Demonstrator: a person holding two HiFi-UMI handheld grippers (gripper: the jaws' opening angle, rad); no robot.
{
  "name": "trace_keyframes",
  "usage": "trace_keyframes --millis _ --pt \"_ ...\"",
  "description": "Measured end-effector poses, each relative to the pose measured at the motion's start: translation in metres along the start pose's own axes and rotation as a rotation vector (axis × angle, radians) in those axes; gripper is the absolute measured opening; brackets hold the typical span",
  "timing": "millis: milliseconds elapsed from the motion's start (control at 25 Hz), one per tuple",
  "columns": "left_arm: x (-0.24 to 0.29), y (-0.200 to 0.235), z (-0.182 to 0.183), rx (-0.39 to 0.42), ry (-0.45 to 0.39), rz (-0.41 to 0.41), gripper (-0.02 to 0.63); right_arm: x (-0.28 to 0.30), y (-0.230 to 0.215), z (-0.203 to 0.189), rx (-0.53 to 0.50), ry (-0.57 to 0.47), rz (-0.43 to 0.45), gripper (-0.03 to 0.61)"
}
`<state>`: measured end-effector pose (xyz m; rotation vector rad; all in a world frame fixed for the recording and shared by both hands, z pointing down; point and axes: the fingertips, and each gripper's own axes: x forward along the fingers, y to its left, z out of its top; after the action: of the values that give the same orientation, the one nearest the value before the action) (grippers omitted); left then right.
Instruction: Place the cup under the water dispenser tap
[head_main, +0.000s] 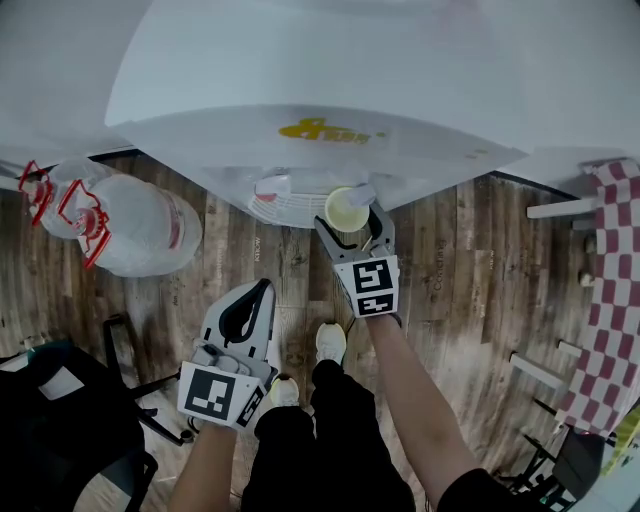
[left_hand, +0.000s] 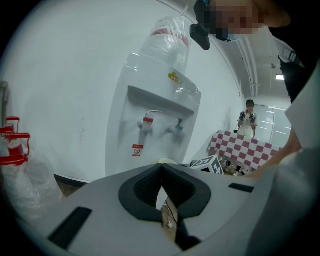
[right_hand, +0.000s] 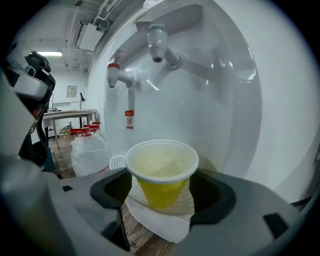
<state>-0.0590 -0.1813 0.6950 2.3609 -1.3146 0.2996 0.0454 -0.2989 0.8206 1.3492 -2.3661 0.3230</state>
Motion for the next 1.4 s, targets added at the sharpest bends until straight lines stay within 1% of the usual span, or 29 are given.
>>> trace_keyframes --millis 280,440,720,920,960,1080,1160,1280,1400 --pt "-0.008 -0.006 -0.001 -0.011 0.014 -0.01 0.009 -0.013 -0.001 -0.01 0.005 0.046 -0.022 0.347" --pt "-0.02 -0.014 0.006 -0.015 0.023 -0.015 0.009 -0.029 0.003 -0.008 0.01 0.073 -0.027 0.347" --pt "-0.05 -0.03 0.038 -0.016 0.019 -0.011 0.009 -0.073 0.013 0.005 0.025 0.104 -0.026 0.347" --pt "-0.071 -0.052 0.073 -0.004 0.013 -0.021 0.009 -0.116 0.023 0.034 0.037 0.125 -0.012 0.342" --pt "-0.076 -0.058 0.082 -0.002 0.01 -0.023 0.009 -0.126 0.025 0.041 0.039 0.126 -0.01 0.322" --pt "-0.096 -0.072 0.107 -0.002 0.003 -0.021 0.009 -0.16 0.033 0.066 0.028 0.106 -0.008 0.208" --pt "-0.112 -0.081 0.12 -0.005 0.003 -0.018 0.009 -0.186 0.04 0.084 0.035 0.098 -0.002 0.173" --pt "-0.138 -0.097 0.141 0.001 0.005 -0.021 0.009 -0.227 0.054 0.105 0.072 0.107 0.014 0.107" --pt "-0.165 -0.11 0.161 0.02 -0.002 -0.022 0.009 -0.267 0.065 0.13 0.104 0.088 0.016 0.07"
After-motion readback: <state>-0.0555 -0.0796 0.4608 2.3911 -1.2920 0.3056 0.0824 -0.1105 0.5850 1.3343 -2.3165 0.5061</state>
